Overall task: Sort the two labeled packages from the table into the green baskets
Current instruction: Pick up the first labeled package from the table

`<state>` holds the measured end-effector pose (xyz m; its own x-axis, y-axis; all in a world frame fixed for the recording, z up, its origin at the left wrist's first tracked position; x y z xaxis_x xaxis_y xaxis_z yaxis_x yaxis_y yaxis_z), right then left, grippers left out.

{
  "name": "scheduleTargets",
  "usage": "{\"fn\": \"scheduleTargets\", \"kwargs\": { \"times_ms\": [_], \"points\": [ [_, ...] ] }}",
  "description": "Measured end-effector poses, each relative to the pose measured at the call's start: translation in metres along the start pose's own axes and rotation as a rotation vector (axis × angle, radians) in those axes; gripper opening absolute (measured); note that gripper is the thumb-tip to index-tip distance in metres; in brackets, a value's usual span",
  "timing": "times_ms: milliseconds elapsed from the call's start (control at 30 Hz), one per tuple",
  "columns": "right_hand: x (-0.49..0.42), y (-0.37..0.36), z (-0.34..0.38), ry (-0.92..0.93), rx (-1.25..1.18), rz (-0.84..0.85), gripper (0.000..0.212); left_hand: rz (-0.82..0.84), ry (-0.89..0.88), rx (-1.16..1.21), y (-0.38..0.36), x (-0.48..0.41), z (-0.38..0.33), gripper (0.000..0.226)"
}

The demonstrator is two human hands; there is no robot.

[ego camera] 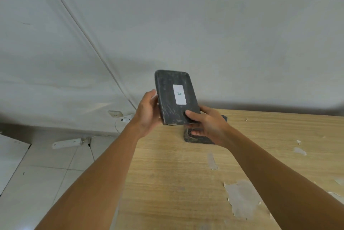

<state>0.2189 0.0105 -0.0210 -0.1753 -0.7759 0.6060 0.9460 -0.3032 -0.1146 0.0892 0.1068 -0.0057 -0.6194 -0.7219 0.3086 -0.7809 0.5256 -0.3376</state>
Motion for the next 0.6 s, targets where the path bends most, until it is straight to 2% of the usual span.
{"fn": "scheduleTargets", "kwargs": {
  "times_ms": [133, 267, 433, 600],
  "points": [
    [0.018, 0.024, 0.020, 0.051, 0.010, -0.089, 0.040, -0.110, -0.056, -0.352, 0.014, 0.005, -0.017, 0.062],
    [0.041, 0.044, 0.032, 0.081, -0.068, -0.138, 0.034, -0.107, -0.113, -0.728, 0.011, 0.016, -0.026, 0.063],
    [0.077, 0.070, 0.035, 0.122, -0.117, -0.249, 0.032, -0.018, -0.121, -0.773, -0.019, 0.030, -0.022, 0.063],
    [0.119, 0.101, 0.030, 0.194, -0.127, -0.445, 0.029, 0.073, -0.157, -0.771, -0.063, 0.049, -0.018, 0.043]
  ]
}}
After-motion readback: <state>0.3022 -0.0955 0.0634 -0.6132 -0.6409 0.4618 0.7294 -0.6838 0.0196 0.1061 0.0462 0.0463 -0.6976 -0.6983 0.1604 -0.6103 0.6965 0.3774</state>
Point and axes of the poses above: each hand's wrist, its own x-axis away from the middle knuckle, its own y-axis out of the back of the hand, z = x × y, the point moved 10 cm from there along -x, towards the middle knuckle, and after that the axes turned 7 degrees about -y, right-handed, at the moved point
